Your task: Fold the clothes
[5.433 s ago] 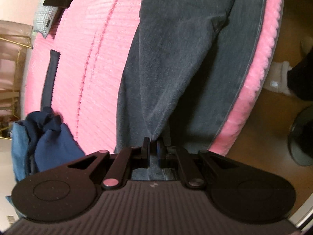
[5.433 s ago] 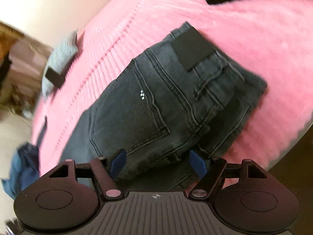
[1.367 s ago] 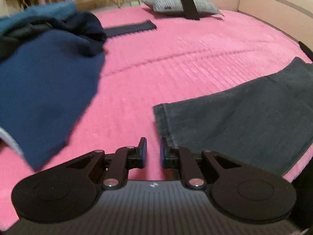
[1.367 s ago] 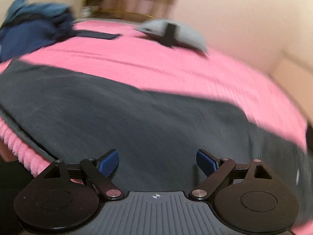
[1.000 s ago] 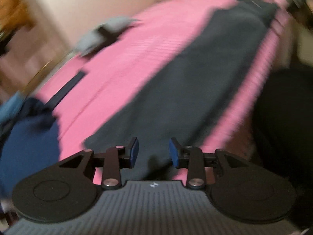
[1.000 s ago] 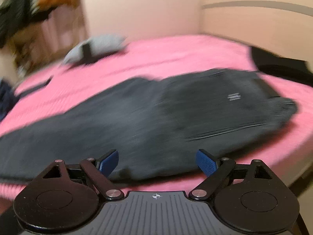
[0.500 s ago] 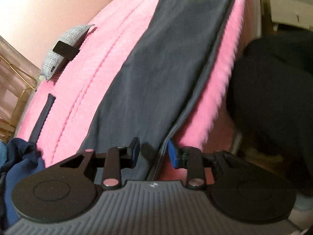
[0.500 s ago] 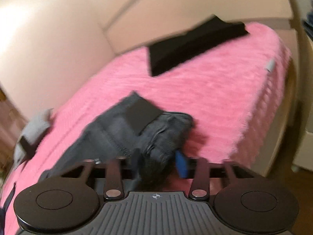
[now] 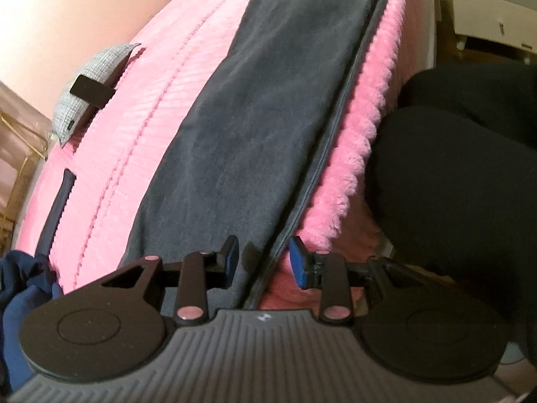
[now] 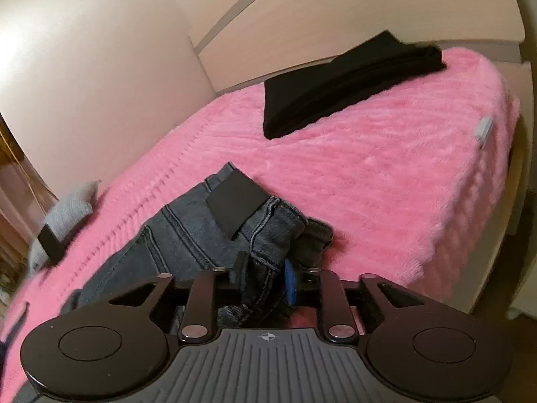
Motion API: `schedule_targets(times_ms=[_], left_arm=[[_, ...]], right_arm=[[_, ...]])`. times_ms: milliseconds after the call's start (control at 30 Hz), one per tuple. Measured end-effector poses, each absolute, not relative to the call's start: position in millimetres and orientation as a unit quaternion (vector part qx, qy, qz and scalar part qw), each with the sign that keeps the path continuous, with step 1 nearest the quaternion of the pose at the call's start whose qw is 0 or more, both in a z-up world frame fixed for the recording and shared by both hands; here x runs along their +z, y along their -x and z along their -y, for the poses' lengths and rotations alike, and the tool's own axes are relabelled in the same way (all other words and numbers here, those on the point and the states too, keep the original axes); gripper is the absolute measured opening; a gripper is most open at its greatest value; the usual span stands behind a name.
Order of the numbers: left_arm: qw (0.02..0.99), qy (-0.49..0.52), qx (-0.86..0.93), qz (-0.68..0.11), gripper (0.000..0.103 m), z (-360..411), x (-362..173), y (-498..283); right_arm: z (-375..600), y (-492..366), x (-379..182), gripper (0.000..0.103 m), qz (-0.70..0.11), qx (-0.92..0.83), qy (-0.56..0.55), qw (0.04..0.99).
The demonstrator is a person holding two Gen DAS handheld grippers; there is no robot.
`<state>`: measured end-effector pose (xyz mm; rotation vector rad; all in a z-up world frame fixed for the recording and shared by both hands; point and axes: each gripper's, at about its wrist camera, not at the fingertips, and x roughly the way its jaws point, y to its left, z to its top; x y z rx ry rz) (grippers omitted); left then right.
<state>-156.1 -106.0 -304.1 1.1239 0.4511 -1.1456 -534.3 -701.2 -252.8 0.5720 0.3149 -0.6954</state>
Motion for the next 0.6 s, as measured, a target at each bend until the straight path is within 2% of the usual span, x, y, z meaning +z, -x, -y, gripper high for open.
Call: schedule_targets(times_ms=[33,200,300,467,600], left_arm=[[0.674,-0.497,-0.508,-0.202,0.029,105,-301,156],[0.701,-0.461,-0.502,-0.210,0.030,106,-278,147],[0.721,-0.430,-0.501,-0.212,0.030,127,-268,138],[0.730,-0.378,-0.528,-0.213,0.044,201,-267,124],[0.722,-0.325,-0.569,-0.220,0.046,279,-267,98]], right_arm=[[696,533,-251,0.064,-0.154,-0.334,-0.266,0.891],[672,529,-242,0.064,-0.164,-0.327,-0.219,0.904],[650,495,-235,0.064,-0.199,-0.253,-0.190,0.928],[630,420,-226,0.064,-0.255,-0.132,-0.117,0.951],[636,357,-231,0.064,-0.302,-0.084,-0.057,0.948]])
